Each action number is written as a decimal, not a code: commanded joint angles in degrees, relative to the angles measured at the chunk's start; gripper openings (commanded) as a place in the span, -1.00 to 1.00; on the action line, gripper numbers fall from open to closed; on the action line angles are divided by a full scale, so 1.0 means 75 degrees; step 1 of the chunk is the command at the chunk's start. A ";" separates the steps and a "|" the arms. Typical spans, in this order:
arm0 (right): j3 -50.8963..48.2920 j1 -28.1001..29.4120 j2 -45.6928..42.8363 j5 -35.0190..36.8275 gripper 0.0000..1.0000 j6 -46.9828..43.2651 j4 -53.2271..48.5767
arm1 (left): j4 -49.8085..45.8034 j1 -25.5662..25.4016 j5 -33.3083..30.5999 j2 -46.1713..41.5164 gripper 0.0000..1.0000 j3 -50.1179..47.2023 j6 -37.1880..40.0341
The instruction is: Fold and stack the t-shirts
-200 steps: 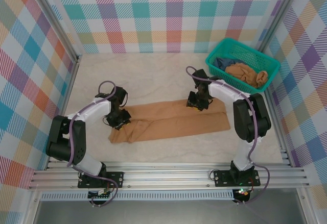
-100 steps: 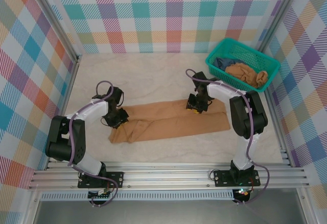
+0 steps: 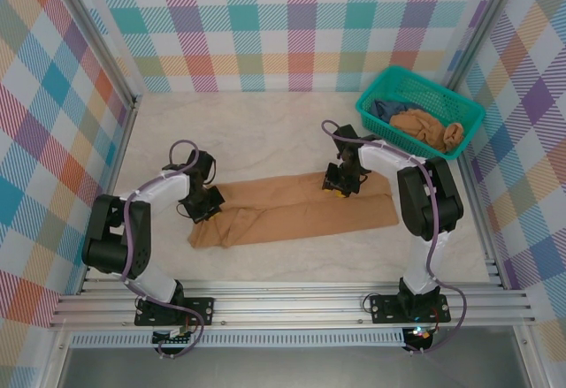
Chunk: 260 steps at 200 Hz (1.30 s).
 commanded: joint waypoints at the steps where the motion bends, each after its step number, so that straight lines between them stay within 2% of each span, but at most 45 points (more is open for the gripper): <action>1: -0.0031 -0.0018 0.0168 0.0079 -0.37 0.0117 -0.0177 | -0.0536 -0.0059 -0.0190 -0.0469 -0.99 0.0269 0.0038; 77: 0.0023 -0.0015 0.0334 0.0177 -0.38 0.0182 -0.0339 | -0.1241 -0.0093 0.0156 -0.1279 -1.00 0.0351 -0.0208; 116: 0.0042 -0.0015 0.0402 0.0108 -0.38 0.0202 -0.0320 | -0.1282 -0.0177 0.0327 -0.1321 -0.88 0.0227 -0.0291; 123: 0.0024 -0.0018 0.0404 0.0096 -0.38 0.0202 -0.0302 | -0.1229 -0.0185 0.0341 -0.1286 -0.82 0.0190 -0.0293; 138: 0.0012 -0.0015 0.0393 0.0084 -0.38 0.0188 -0.0294 | -0.1003 -0.0177 0.0548 -0.1171 -0.41 0.0077 -0.0348; 153: 0.0001 -0.0015 0.0361 0.0095 -0.38 0.0180 -0.0315 | -0.0732 -0.0221 0.0759 -0.1150 -0.25 -0.0073 -0.0430; 181: -0.0046 -0.0021 0.0302 0.0095 -0.38 0.0158 -0.0312 | -0.0516 -0.0316 0.0817 -0.1164 -0.26 -0.0368 -0.0447; 215: -0.0153 -0.0015 0.0207 0.0095 -0.38 0.0167 -0.0282 | -0.0578 -0.0320 0.0508 -0.1066 -0.29 -0.0540 -0.0404; 260: -0.0233 -0.0015 0.0185 0.0072 -0.38 0.0170 -0.0246 | 0.0120 -0.0326 0.0302 -0.0953 -0.25 -0.0624 -0.0663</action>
